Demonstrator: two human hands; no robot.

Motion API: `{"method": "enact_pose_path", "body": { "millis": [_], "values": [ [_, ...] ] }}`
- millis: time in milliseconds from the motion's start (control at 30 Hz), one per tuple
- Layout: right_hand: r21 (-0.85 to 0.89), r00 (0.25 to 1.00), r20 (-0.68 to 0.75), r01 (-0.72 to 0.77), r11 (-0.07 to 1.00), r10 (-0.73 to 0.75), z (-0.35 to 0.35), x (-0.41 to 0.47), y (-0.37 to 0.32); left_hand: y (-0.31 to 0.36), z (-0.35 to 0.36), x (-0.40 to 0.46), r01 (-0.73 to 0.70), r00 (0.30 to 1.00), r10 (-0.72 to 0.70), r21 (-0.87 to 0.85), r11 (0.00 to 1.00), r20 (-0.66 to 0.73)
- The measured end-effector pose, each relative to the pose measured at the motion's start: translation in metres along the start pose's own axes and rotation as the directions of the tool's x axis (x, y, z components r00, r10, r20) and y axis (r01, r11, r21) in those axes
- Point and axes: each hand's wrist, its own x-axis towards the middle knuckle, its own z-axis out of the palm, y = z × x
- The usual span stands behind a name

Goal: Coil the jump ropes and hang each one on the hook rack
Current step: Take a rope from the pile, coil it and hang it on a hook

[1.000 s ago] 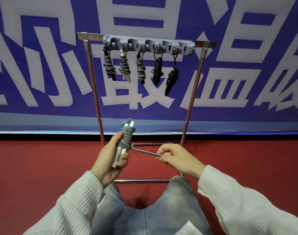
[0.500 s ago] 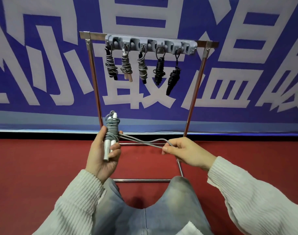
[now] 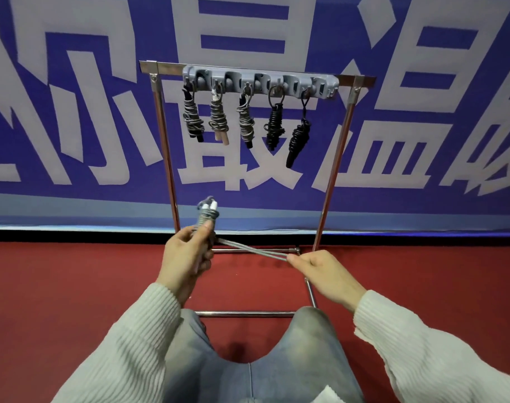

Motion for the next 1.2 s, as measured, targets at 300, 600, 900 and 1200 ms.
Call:
{"method": "enact_pose_path", "body": {
  "millis": [300, 600, 900, 1200],
  "values": [
    [-0.203, 0.889, 0.335, 0.391, 0.898, -0.312, -0.034, 0.008, -0.067, -0.051, 0.015, -0.015, -0.384, 0.868, -0.236, 0.891, 0.243, 0.438],
    [0.261, 0.957, 0.252, 0.072, 0.963, -0.14, -0.026, 0.023, -0.044, -0.005, 0.055, -0.101, -0.582, 0.614, 0.069, 0.392, 0.712, 0.786],
    [0.296, 0.919, 0.384, -0.214, 0.931, 0.089, 0.017, -0.023, -0.011, -0.002, 0.045, -0.064, -0.012, 0.955, -0.046, 0.192, 0.981, 0.292],
    [-0.633, 0.84, 0.515, 0.506, 0.586, -0.168, -0.029, -0.015, -0.064, -0.035, 0.03, -0.049, -0.48, 0.835, -0.107, 0.81, 0.336, 0.539]
  ]
}}
